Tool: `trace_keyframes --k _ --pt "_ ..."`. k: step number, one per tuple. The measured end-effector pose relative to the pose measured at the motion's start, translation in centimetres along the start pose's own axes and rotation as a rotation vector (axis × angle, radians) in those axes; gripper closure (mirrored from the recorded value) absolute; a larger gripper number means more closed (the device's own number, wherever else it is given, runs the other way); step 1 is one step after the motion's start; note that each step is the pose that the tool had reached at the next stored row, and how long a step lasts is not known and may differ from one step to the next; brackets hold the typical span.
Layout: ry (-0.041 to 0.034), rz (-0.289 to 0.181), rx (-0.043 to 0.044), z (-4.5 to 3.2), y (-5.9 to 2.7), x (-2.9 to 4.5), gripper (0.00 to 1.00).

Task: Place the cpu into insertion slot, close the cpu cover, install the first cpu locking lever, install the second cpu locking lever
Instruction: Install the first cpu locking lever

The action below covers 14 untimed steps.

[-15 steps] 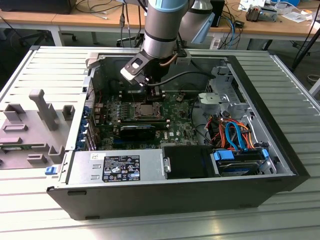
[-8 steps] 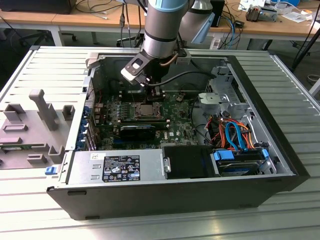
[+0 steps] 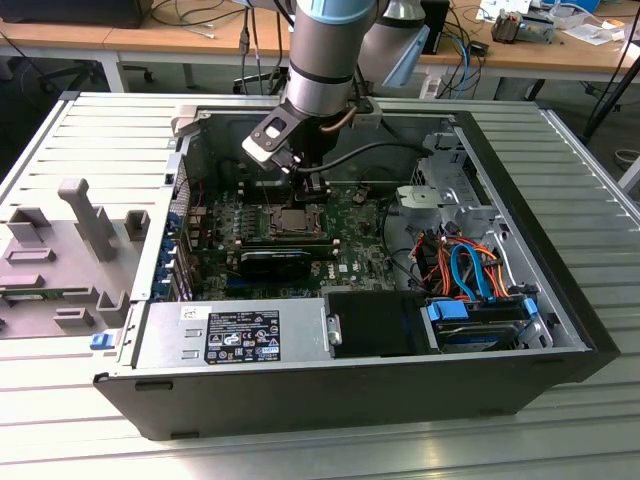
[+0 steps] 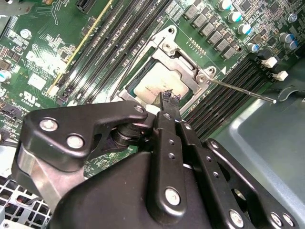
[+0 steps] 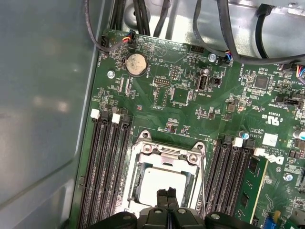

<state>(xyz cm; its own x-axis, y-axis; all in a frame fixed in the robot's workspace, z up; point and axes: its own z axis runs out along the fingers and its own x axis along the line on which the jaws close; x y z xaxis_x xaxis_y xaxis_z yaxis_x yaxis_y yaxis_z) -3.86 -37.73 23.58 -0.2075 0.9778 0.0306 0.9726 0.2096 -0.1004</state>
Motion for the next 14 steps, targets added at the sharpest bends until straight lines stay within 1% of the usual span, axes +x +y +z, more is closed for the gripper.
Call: trace_keyframes --k 14 --pt "-0.0017 -0.017 0.0005 0.0 0.0 0.0 0.89"
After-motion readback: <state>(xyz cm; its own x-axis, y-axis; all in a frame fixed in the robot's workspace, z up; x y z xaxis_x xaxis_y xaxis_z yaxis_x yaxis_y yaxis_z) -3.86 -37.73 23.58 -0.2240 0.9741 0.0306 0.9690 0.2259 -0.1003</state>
